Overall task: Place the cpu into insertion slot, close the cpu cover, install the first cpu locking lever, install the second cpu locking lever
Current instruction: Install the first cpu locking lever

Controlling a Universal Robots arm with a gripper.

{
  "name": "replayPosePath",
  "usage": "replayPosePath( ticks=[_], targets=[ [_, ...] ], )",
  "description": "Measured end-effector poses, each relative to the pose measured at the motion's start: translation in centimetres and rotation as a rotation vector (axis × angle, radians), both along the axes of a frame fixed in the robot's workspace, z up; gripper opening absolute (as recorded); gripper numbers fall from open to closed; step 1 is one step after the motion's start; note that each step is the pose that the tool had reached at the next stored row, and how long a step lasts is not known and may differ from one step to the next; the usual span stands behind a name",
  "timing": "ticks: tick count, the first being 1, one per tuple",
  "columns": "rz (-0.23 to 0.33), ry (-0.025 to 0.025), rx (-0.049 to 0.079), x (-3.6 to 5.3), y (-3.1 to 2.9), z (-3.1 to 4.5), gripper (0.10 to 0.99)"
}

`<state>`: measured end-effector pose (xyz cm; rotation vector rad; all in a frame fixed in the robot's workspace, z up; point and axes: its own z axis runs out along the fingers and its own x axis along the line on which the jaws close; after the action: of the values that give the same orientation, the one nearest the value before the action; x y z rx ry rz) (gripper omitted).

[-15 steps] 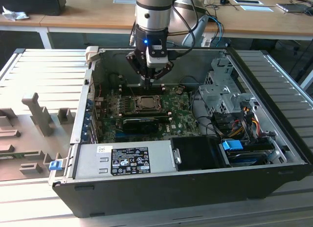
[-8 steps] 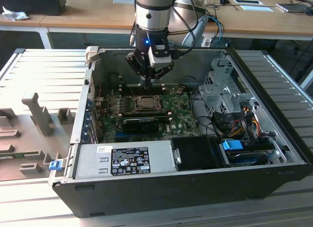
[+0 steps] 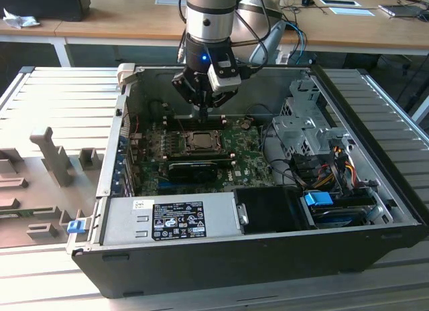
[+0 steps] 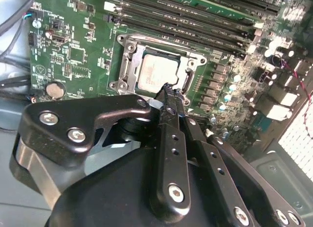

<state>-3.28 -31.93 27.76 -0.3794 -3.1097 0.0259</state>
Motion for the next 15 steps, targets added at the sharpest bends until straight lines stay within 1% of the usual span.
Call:
replayPosePath(
  ticks=[2, 5, 8, 15],
  targets=[
    [0.019, 0.0000, 0.000, -0.01, 0.00, 0.00, 0.106],
    [0.037, -0.0002, 0.000, -0.36, 0.00, 0.00, 0.106],
    [0.041, -0.0005, 0.000, -0.86, 0.00, 0.00, 0.106],
    [0.043, -0.0005, 0.000, -1.07, 0.00, 0.00, 0.106]
  ],
)
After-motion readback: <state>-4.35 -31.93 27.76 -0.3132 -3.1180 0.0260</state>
